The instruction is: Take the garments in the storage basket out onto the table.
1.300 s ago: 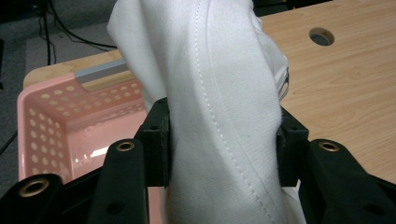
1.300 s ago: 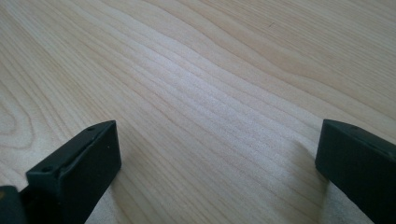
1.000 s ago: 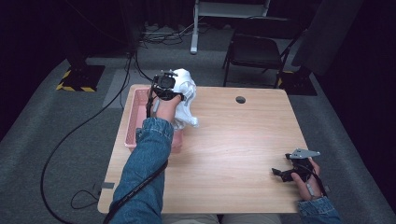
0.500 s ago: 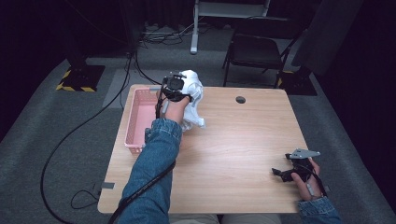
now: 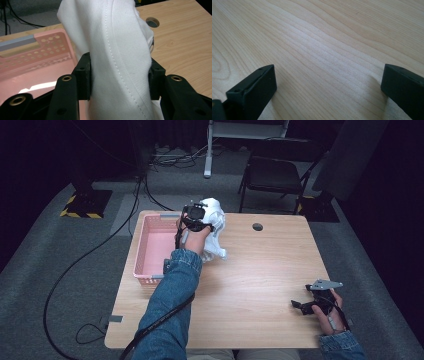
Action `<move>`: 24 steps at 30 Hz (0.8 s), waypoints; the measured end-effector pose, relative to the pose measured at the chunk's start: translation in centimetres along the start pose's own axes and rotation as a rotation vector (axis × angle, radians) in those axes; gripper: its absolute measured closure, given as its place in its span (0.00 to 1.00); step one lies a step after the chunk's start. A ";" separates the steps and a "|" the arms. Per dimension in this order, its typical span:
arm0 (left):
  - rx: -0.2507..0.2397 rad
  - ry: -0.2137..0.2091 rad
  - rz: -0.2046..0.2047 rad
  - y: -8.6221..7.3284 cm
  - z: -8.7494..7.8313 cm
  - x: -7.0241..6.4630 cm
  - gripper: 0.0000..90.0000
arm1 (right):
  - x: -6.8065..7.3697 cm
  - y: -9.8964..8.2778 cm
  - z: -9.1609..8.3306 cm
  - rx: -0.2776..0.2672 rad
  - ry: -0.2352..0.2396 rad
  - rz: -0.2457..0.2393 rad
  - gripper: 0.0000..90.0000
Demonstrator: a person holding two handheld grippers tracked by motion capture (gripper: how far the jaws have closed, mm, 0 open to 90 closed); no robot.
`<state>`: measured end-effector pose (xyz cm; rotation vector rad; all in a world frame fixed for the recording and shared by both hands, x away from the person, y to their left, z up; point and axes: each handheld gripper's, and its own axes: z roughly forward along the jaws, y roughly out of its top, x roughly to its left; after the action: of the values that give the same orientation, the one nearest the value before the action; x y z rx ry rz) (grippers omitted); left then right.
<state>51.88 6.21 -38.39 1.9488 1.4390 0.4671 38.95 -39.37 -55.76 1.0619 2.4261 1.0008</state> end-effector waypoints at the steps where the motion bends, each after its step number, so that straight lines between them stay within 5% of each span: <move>1: 0.002 -0.001 0.002 -0.1 0.2 -0.1 0.57 | 0.0 0.0 0.0 0.000 0.000 0.000 0.00; 24: 0.041 -0.002 -0.002 -1.9 4.8 -1.1 0.57 | 0.0 0.0 0.0 0.002 0.001 0.004 0.00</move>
<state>53.24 4.06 -43.04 1.9793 1.4595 0.4378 38.92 -39.36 -55.76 1.0676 2.4271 1.0000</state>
